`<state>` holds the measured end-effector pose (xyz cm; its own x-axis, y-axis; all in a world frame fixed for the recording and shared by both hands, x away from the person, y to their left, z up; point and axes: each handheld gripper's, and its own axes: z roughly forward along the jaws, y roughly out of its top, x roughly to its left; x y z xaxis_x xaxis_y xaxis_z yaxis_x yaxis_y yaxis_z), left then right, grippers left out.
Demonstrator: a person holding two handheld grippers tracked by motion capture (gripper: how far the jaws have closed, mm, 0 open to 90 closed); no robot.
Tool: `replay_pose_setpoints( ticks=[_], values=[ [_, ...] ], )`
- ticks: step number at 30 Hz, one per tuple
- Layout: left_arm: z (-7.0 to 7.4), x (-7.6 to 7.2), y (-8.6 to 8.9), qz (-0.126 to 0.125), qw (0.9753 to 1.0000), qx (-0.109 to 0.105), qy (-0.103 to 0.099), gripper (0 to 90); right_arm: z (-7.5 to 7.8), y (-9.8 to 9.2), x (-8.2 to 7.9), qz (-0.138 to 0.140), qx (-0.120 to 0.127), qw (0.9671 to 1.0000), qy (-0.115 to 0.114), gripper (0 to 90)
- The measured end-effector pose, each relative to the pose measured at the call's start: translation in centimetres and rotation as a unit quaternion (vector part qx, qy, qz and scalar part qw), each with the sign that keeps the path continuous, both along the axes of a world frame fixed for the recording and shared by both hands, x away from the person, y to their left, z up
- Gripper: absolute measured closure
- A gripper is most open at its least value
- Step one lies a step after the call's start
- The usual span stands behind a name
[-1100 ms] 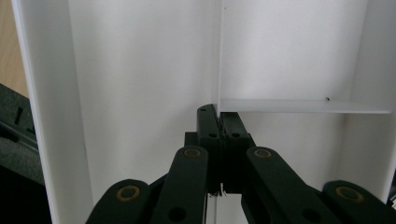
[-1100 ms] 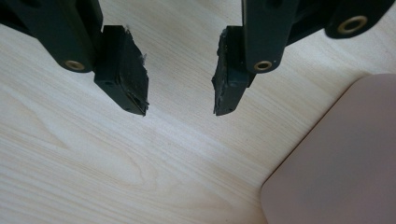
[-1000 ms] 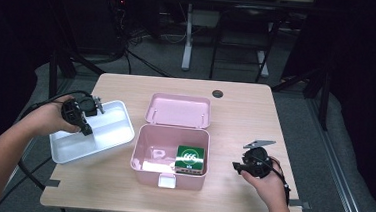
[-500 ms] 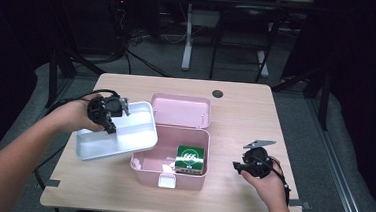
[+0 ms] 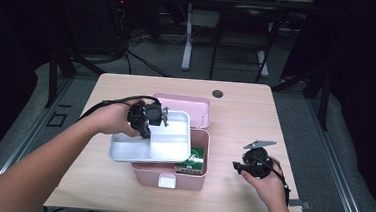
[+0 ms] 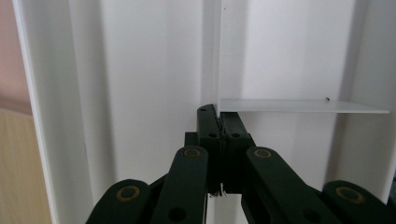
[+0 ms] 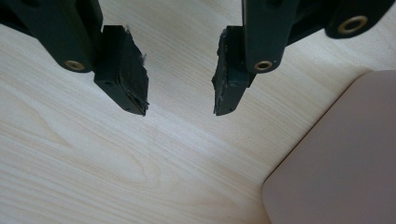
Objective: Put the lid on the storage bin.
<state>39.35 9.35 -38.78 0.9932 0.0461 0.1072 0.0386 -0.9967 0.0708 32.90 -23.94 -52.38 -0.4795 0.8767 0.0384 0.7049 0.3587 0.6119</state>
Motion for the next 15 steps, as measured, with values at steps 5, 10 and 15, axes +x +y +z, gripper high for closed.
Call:
replay_pose_setpoints(
  ticks=[5,10,15],
  values=[
    [0.0,-0.3,-2.4,-0.024,0.9997,-0.006,-0.001,89.3,0.0,-0.1,0.0,-0.001,0.000,1.0000,0.000,54.2],
    [-0.5,-0.6,-4.0,-0.042,0.9991,-0.009,-0.002,89.3,0.0,-0.2,0.0,-0.001,0.001,1.0000,-0.001,54.1],
    [-1.0,-0.7,-4.5,-0.049,0.9988,-0.007,0.000,89.3,0.0,-0.3,0.0,-0.002,0.003,1.0000,-0.001,54.1]
  ],
)
